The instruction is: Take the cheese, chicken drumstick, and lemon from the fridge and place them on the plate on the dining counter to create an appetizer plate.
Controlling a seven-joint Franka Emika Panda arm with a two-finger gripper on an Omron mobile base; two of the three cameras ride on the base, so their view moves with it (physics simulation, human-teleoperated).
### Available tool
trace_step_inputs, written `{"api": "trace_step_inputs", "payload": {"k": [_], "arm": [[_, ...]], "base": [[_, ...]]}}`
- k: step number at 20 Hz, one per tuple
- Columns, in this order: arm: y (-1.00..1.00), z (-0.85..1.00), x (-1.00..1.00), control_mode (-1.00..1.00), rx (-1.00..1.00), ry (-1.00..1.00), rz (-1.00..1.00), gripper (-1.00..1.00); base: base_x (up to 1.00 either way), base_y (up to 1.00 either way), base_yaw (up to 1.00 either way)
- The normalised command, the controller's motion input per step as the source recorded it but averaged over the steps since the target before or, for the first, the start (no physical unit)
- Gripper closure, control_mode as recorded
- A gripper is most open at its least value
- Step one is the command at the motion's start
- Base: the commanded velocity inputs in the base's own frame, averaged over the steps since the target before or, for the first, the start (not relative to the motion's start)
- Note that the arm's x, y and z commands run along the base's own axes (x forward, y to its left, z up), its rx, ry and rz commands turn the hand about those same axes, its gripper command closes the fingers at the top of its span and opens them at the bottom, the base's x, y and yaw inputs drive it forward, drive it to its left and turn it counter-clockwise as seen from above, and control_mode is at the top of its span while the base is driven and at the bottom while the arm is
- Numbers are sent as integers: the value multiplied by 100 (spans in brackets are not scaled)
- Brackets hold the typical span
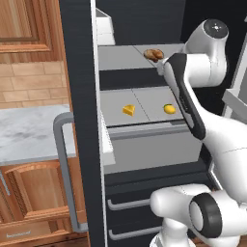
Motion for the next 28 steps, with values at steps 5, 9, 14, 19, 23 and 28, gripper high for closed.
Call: {"api": "trace_step_inputs", "payload": {"k": [5, 9, 14, 19, 23, 28], "arm": [[-7, 4, 65, -100, 2, 1, -13, -100], [0, 0, 67, -100, 8, 3, -11, -100], [0, -2, 66, -100, 9, 2, -6, -100], [0, -16, 37, -100, 4, 0, -3, -100], [0, -30, 33, -100, 0, 0, -3, -100], [0, -29, 43, -100, 0, 0, -1, -100]], "base": [[0, 0, 0], [0, 0, 0], [0, 0, 0], [0, 0, 0], [0, 0, 0], [0, 0, 0]]}}
